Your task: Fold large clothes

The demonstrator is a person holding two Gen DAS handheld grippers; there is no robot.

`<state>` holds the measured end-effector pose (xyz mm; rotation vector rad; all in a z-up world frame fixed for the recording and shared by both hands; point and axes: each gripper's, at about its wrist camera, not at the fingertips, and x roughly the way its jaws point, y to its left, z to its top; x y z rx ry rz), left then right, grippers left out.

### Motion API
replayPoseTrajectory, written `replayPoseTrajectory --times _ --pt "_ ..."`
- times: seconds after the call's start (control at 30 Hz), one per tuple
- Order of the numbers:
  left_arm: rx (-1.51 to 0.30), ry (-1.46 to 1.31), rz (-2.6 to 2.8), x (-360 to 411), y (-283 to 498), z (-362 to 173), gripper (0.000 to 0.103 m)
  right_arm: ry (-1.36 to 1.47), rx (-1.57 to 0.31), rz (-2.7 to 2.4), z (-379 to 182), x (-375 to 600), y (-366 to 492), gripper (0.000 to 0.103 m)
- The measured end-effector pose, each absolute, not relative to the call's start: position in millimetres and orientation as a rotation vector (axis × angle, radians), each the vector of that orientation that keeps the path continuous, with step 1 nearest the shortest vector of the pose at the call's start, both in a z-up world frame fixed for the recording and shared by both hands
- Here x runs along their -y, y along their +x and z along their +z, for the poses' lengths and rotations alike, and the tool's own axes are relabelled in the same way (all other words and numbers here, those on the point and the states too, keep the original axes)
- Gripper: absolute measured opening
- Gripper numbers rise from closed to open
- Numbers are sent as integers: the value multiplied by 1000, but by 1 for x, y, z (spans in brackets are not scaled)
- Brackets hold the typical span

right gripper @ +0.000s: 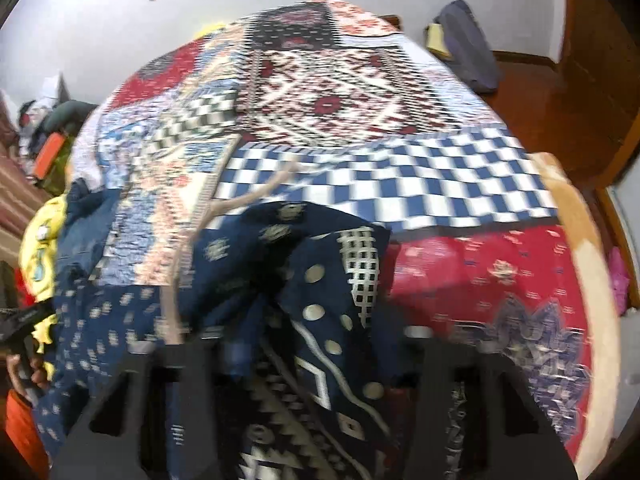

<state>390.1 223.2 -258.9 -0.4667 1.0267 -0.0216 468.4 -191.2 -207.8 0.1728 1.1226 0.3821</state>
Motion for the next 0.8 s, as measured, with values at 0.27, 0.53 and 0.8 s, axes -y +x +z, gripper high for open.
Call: replayPoseTrajectory --times 0.27,0.53,0.8 --pt "-887 -411 4 -231 394 -189 3 75 -974 423 -145 166 473 10" --pt "-829 -357 93 -258 432 -157 2 10 -889 405 -116 119 515 10" --pt "-1005 -318 223 -272 465 -236 2 7 -1009 293 -168 117 550 12"
